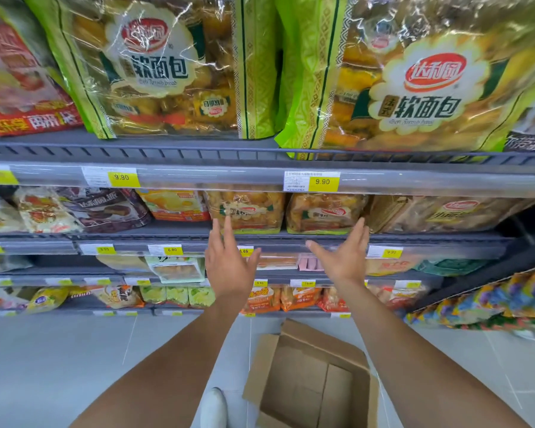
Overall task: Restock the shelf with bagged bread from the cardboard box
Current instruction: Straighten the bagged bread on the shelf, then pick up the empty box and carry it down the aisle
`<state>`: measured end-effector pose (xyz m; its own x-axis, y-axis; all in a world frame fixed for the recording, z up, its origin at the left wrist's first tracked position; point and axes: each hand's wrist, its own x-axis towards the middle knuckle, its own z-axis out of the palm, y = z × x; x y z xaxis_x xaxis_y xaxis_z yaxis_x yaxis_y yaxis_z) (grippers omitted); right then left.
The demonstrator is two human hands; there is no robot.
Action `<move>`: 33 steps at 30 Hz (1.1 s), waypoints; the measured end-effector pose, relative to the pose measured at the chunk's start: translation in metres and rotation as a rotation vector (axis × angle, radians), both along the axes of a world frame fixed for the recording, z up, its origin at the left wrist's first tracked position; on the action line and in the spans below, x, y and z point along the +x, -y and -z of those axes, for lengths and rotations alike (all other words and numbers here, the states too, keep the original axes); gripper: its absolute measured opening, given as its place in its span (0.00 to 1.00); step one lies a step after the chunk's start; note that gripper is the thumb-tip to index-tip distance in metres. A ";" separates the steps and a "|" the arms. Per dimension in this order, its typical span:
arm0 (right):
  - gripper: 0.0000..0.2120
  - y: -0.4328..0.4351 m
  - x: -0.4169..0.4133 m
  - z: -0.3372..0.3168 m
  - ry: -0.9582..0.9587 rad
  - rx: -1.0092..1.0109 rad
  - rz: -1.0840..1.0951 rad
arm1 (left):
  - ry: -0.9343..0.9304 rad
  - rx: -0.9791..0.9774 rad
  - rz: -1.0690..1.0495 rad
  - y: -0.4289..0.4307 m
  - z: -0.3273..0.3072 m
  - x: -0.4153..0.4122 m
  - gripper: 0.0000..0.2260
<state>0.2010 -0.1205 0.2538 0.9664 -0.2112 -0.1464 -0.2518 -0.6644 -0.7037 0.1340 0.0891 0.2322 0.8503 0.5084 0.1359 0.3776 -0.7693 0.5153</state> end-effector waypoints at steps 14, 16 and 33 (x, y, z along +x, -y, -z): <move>0.55 0.107 -0.089 0.070 -0.076 -0.145 -0.122 | -0.199 0.172 0.304 0.064 0.073 -0.079 0.31; 0.56 0.123 -0.104 0.084 -0.082 -0.183 -0.125 | -0.261 0.175 0.347 0.069 0.091 -0.085 0.34; 0.51 0.220 -0.197 0.242 -0.363 -0.205 0.041 | -0.626 0.286 0.568 0.104 0.218 -0.115 0.37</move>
